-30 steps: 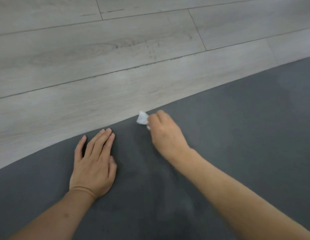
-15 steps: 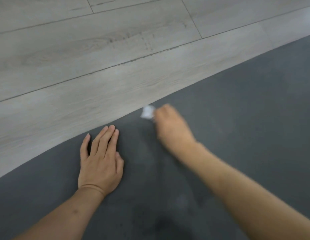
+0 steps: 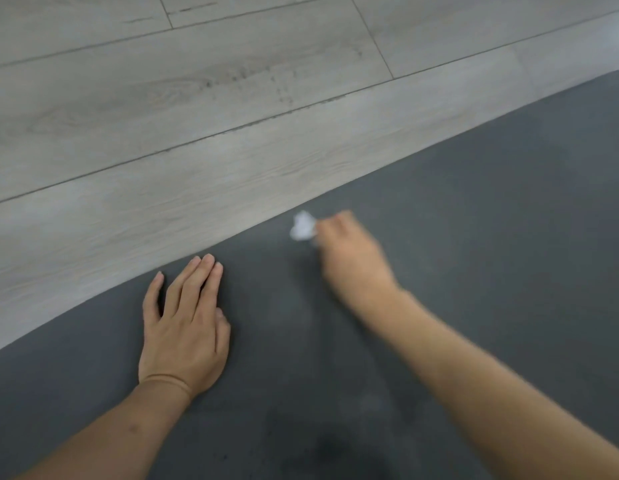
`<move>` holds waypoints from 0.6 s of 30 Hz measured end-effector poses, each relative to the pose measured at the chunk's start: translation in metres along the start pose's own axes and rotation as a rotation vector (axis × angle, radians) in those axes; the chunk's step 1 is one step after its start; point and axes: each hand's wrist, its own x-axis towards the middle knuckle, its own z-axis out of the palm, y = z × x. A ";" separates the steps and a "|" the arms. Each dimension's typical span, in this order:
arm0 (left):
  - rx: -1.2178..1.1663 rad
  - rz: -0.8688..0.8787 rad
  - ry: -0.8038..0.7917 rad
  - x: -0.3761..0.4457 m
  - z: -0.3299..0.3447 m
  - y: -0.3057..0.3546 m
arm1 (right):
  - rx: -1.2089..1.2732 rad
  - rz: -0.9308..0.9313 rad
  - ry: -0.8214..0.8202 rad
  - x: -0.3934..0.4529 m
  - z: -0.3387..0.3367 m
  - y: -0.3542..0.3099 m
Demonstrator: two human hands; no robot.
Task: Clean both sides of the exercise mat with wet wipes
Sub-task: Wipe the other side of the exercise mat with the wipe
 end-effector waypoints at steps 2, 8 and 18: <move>0.006 -0.007 -0.006 0.000 -0.001 0.000 | -0.073 0.315 0.119 0.019 -0.021 0.062; 0.018 -0.013 -0.019 0.000 -0.002 0.000 | 0.073 0.182 0.100 -0.016 0.015 -0.048; 0.041 0.006 -0.014 0.000 -0.004 0.002 | -0.059 0.584 0.243 0.003 -0.027 0.088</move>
